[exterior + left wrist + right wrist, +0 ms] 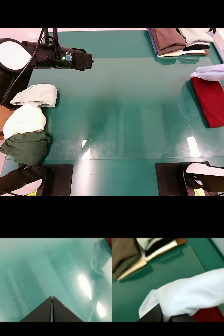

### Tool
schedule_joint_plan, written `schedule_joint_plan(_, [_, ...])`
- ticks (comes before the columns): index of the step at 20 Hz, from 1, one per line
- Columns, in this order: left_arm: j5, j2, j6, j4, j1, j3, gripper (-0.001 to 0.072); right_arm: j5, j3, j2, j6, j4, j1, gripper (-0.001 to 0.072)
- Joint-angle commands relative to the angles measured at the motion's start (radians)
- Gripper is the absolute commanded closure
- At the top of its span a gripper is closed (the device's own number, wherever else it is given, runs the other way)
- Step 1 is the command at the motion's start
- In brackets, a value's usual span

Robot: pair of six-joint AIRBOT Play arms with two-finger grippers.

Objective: Fold the shirts.

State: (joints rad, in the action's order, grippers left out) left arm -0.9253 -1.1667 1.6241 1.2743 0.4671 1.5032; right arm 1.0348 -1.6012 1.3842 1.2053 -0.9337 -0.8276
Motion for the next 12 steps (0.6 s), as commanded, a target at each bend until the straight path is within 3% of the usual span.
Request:
schedule_joint_plan(1, [-0.003,-0.001,-0.002,0.0,0.0,0.0,0.0679,0.061,0.147,-0.085,-0.006,-0.172,-0.055,0.0691])
schedule_joint_plan(6, [-0.003,-0.001,-0.009,0.0,0.0,0.0,0.0679,0.123,0.356,-0.184,-0.006,-0.305,-0.126,0.0681])
schedule_joint_plan(7, [-0.003,-0.001,-0.009,0.001,0.0,0.0,0.0679,0.127,0.394,-0.199,-0.006,-0.307,-0.143,0.056])
schedule_joint_plan(9, [-0.003,-0.001,-0.009,0.001,0.0,0.0,0.0679,0.127,0.45,-0.223,-0.006,-0.308,-0.168,0.0185])
schedule_joint_plan(10, [-0.003,-0.001,-0.009,0.001,0.0,0.0,0.0679,0.137,0.456,-0.232,-0.004,-0.307,-0.179,0.0149])
schedule_joint_plan(12, [-0.002,-0.001,-0.009,0.001,0.0,0.0,0.0679,0.146,0.43,-0.254,0.003,-0.285,-0.182,0.015])
